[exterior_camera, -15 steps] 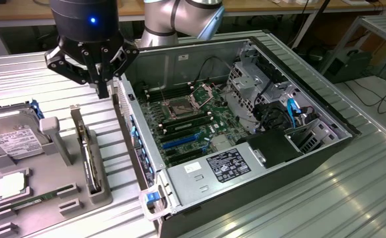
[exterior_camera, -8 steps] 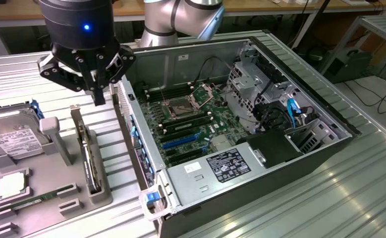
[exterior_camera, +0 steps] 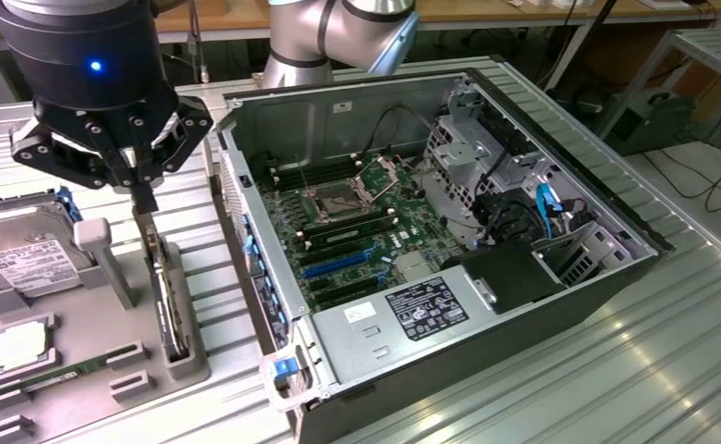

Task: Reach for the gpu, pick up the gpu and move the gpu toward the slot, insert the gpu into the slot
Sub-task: 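Reach for the gpu, then pick up the gpu and move the gpu toward the slot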

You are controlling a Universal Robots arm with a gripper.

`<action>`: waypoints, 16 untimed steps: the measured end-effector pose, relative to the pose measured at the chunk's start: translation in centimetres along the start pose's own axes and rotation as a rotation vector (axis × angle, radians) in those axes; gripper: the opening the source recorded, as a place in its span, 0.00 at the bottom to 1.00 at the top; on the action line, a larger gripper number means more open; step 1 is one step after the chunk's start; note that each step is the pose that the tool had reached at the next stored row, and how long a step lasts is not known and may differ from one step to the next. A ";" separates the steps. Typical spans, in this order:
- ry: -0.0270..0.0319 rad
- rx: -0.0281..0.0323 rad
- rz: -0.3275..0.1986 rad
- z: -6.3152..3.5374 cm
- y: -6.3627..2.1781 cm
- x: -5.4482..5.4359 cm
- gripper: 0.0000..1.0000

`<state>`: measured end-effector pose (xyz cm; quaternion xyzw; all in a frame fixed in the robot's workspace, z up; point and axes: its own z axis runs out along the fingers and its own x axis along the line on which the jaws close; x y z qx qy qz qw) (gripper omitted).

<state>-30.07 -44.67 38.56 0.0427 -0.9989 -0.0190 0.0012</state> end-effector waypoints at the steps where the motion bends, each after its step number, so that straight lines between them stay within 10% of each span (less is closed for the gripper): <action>1: 0.0000 0.0000 0.000 0.01 -0.01 0.2 0.11; 16: -0.0001 -0.0003 0.000 0.02 -0.01 0.4 0.11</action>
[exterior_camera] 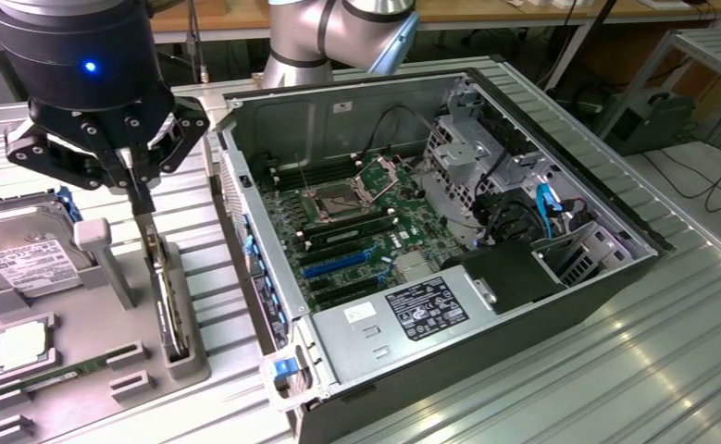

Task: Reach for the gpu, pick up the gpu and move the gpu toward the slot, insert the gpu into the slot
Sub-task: 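Pick up the gpu and move the gpu toward the slot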

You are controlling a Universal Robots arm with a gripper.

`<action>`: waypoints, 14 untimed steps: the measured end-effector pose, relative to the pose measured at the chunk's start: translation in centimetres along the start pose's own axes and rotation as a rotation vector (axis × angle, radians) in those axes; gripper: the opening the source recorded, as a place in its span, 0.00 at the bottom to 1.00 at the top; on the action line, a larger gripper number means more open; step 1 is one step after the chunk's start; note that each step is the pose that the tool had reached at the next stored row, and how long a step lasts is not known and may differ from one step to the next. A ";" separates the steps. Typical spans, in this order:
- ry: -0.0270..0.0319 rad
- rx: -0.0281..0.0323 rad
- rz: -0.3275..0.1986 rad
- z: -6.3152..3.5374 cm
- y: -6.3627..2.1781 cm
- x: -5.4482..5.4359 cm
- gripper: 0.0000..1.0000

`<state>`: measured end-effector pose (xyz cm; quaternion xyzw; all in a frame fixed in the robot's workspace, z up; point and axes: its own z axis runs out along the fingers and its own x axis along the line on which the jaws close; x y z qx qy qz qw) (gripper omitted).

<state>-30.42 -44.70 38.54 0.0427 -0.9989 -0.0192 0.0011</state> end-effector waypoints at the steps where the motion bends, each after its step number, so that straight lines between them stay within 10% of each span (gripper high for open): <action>1: 0.0000 0.0001 0.000 0.00 0.00 0.0 0.11; 8: 0.0000 0.0000 0.000 0.00 0.00 0.0 0.54; 14: -0.0022 0.0001 0.051 0.02 0.00 0.1 0.60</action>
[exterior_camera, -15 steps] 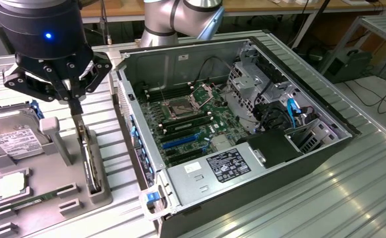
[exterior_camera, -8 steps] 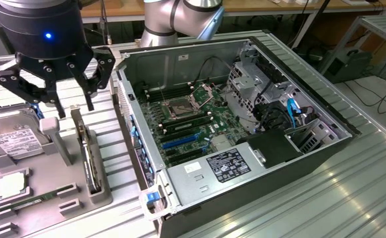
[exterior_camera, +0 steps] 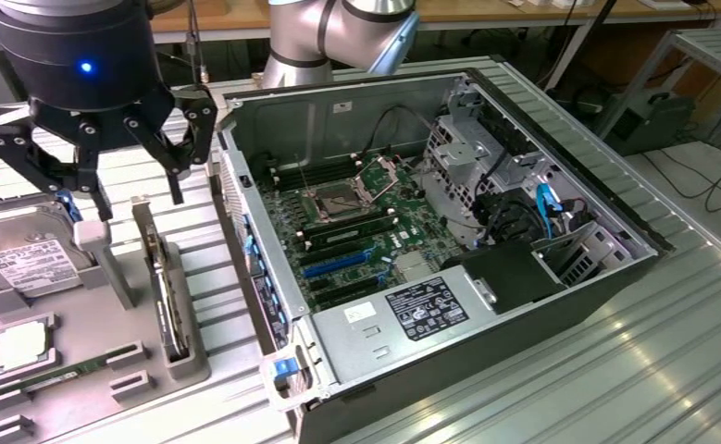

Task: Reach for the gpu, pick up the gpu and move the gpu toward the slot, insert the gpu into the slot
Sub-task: 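Pick up the gpu and move the gpu toward the slot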

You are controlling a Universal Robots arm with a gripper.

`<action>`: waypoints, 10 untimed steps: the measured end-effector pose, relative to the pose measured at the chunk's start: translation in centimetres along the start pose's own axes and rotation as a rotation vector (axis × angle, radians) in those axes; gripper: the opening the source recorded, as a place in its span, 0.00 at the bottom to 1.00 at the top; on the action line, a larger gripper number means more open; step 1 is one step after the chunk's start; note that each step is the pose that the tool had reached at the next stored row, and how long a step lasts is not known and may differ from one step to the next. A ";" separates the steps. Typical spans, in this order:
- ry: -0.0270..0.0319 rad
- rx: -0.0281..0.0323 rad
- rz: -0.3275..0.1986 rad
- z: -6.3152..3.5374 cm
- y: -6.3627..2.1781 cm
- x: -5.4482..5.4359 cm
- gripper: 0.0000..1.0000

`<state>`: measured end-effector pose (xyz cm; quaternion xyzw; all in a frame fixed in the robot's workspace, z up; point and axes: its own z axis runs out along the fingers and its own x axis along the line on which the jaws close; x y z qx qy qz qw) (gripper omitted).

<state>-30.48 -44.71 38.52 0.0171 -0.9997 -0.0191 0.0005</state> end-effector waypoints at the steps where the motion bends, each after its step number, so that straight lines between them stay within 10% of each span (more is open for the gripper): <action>1: -0.0001 0.0000 0.004 0.01 0.00 0.1 0.60; 4: 0.0007 -0.0001 0.004 0.12 -0.03 0.3 0.60; 10: 0.0215 -0.0004 0.005 0.56 -0.04 0.4 0.60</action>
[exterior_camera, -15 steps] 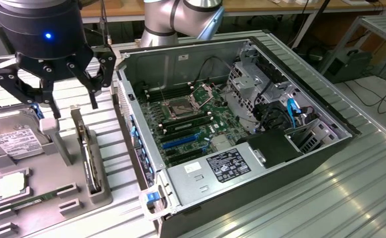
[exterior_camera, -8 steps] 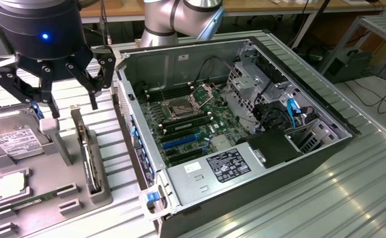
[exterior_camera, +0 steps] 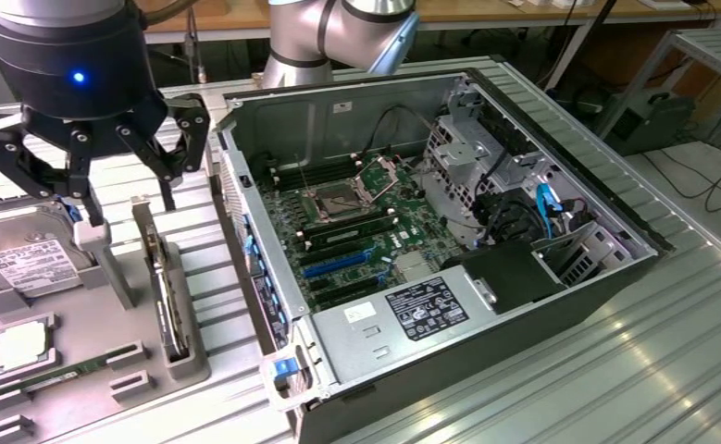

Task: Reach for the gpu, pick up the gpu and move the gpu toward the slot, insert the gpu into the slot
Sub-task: 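Pick up the gpu and move the gpu toward the slot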

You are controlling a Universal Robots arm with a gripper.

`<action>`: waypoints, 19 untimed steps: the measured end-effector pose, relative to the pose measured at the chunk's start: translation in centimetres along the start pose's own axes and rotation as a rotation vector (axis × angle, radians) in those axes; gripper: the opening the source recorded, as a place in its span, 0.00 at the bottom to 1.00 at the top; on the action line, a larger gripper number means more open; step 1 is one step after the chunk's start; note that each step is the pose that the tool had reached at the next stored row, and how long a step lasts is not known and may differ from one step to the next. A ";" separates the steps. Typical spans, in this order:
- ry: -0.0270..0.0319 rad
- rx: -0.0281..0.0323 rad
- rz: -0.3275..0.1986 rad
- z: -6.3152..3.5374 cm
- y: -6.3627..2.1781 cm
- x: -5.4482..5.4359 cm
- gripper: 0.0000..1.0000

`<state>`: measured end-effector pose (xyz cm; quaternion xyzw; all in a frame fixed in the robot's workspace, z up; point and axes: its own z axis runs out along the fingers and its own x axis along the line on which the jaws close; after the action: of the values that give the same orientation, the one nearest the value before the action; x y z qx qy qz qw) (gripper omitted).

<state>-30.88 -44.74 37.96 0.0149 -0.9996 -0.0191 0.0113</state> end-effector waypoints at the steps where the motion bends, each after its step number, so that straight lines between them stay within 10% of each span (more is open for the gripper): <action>1: 0.0027 0.0000 0.000 0.10 -0.03 0.0 0.60; 19: 0.0068 0.0001 0.000 1.30 -0.87 0.1 0.60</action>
<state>-30.99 -45.56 36.63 0.0149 -0.9996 -0.0190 0.0147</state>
